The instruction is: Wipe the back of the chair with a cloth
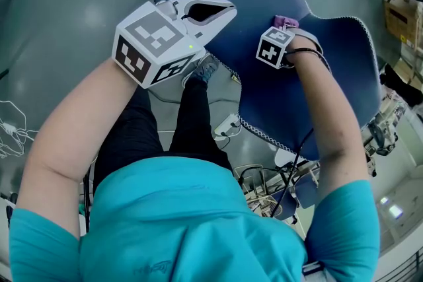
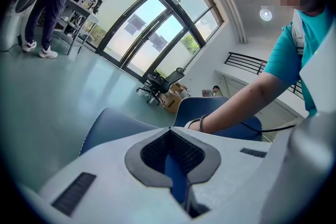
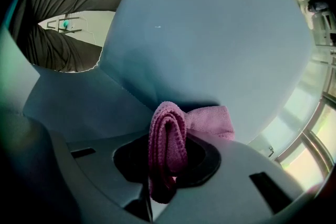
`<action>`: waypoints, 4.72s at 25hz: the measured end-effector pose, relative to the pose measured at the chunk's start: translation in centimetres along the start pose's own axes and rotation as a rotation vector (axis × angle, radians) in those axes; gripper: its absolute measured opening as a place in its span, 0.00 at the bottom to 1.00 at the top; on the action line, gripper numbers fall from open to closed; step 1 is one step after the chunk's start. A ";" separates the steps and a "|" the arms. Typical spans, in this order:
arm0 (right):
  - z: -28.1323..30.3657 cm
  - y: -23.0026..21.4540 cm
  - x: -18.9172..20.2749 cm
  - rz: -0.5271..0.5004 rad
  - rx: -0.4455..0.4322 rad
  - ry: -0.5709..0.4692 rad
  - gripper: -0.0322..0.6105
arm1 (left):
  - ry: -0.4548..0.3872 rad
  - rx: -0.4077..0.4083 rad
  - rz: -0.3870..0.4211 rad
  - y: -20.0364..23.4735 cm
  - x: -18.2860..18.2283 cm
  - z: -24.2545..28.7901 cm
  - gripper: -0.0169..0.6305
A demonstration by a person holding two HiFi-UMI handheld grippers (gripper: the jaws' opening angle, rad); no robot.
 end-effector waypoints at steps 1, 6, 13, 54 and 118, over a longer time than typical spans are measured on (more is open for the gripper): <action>0.0 0.2 0.0 -0.003 -0.001 0.000 0.14 | -0.002 0.000 0.000 -0.1 -0.1 0.0 0.02; -0.3 0.7 -0.4 -0.007 -0.003 -0.004 0.14 | -0.006 0.001 0.001 -0.2 -0.2 -0.3 0.02; -0.5 1.6 -1.0 -0.020 -0.012 -0.010 0.14 | 0.003 -0.007 0.006 -0.4 0.5 -0.7 0.02; -3.3 10.8 -7.4 -0.157 -0.145 -0.077 0.14 | -0.018 -0.005 -0.001 -0.8 1.1 -2.7 0.02; -42.3 26.9 17.9 0.959 -0.029 -1.194 0.15 | -0.081 0.182 0.281 -26.2 -25.0 -28.3 0.02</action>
Point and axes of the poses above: the fingertips, and each gripper's own axes: z forward along the fingers, y to its left, x out of its underside, the point moved 10 cm from there along -z, backward along the fingers, and after that the axes turned 5 degrees about y, right-handed, at the moved point
